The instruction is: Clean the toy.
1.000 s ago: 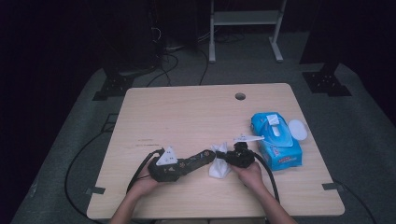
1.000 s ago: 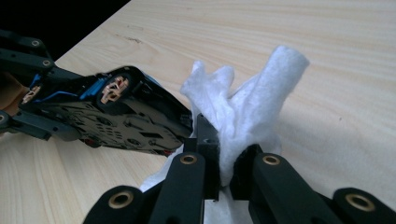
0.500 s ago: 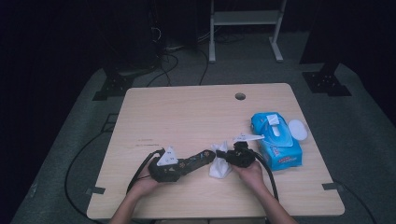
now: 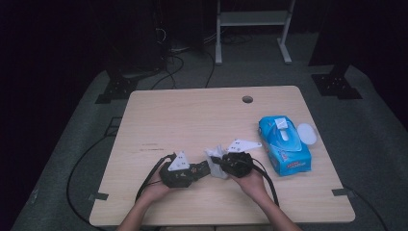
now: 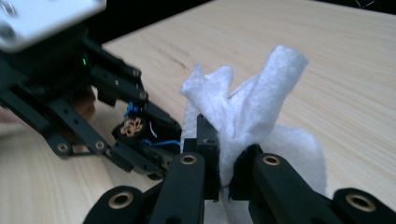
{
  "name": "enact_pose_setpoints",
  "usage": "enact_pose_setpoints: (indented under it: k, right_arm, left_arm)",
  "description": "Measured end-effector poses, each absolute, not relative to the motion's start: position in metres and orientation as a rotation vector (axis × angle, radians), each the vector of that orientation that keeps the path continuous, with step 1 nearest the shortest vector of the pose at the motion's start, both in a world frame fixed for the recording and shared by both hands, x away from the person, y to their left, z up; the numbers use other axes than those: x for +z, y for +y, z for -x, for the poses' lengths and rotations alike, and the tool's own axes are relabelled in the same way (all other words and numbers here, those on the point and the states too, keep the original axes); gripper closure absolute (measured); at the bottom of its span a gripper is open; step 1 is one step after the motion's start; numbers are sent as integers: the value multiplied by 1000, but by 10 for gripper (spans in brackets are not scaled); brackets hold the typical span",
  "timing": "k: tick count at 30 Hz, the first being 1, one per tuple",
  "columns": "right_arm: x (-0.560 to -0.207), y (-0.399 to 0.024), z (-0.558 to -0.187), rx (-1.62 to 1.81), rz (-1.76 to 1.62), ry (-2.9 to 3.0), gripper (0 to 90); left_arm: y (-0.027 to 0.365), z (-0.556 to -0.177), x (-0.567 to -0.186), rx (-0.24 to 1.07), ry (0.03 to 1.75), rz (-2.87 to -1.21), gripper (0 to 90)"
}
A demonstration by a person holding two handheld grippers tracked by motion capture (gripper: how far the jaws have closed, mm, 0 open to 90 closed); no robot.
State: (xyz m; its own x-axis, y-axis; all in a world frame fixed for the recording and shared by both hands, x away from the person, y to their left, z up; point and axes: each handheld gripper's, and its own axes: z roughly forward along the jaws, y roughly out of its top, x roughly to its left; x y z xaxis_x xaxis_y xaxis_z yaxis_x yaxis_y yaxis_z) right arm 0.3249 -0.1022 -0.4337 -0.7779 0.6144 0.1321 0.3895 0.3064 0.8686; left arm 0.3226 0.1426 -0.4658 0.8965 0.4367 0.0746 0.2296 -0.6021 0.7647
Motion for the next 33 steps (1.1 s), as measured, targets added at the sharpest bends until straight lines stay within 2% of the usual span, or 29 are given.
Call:
enact_pose_setpoints:
  k: [8, 13, 14, 17, 24, 33]
  right_arm:
    - [-440, -107, -327, 1459, -941, 2332, 853]
    - [-440, -107, -327, 1457, -941, 2328, 852]
    - [-440, -107, -327, 1460, -942, 2328, 852]
    - [-440, -107, -326, 1459, -944, 2326, 852]
    - [-439, -109, -327, 1451, -950, 2319, 852]
    - [-433, -119, -329, 1494, -982, 2286, 853]
  left_arm:
    - [138, -327, -477, 313, 513, -2276, 428]
    - [134, -328, -478, 319, 534, -2263, 396]
    - [134, -328, -479, 311, 527, -2257, 415]
    - [132, -326, -479, 311, 512, -2242, 555]
    - [131, -324, -477, 339, 522, -2194, 583]
    - [135, -315, -456, 392, 513, -2044, 582]
